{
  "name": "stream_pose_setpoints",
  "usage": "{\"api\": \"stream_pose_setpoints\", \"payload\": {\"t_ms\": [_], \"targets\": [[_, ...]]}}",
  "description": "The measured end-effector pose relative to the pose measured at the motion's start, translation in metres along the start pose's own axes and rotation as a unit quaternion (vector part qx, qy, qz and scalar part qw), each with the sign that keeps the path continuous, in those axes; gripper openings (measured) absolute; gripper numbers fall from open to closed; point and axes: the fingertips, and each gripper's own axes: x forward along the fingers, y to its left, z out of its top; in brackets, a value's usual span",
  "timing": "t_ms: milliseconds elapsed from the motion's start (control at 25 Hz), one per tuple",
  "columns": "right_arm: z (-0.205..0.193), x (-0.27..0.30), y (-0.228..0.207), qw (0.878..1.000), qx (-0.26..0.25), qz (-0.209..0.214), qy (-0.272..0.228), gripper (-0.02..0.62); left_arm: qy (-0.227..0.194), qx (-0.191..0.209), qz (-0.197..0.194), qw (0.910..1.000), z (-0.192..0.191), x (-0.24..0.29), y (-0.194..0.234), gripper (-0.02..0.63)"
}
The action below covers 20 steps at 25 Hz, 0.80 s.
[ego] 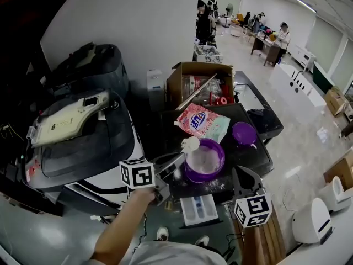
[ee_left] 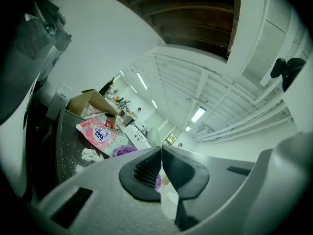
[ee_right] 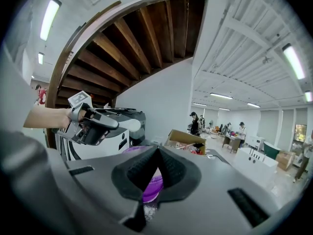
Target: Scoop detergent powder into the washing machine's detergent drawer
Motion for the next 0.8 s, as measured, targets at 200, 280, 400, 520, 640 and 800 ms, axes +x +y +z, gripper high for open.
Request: {"api": "stream_pose_setpoints", "payload": {"t_ms": [200,280,400,520,640,800], "targets": [[-0.01,-0.014,0.008,1.0,0.01,-0.022,0.013,-0.003,0.03,-0.013,-0.028,0.9991,-0.027,-0.003,-0.01,0.014],[-0.017,-0.023,0.012,0.999,0.022,-0.032,0.02,-0.003,0.045,-0.019,-0.038,0.9981,-0.039,-0.005,-0.011,0.014],[-0.031,-0.04,0.021,0.998,0.042,-0.046,0.031,-0.003,0.062,-0.036,-0.052,0.9961,-0.056,-0.011,-0.013,0.014],[-0.051,-0.059,0.03,0.995,0.069,-0.057,0.04,-0.003,0.08,-0.062,-0.075,0.992,-0.077,-0.015,-0.022,0.014],[-0.071,-0.076,0.039,0.993,0.087,-0.06,0.054,-0.003,0.098,-0.086,-0.085,0.9878,-0.102,-0.017,-0.029,0.014],[-0.098,-0.096,0.043,0.991,0.099,-0.046,0.076,-0.003,0.109,-0.103,-0.073,0.9861,-0.138,-0.018,-0.035,0.014]]}}
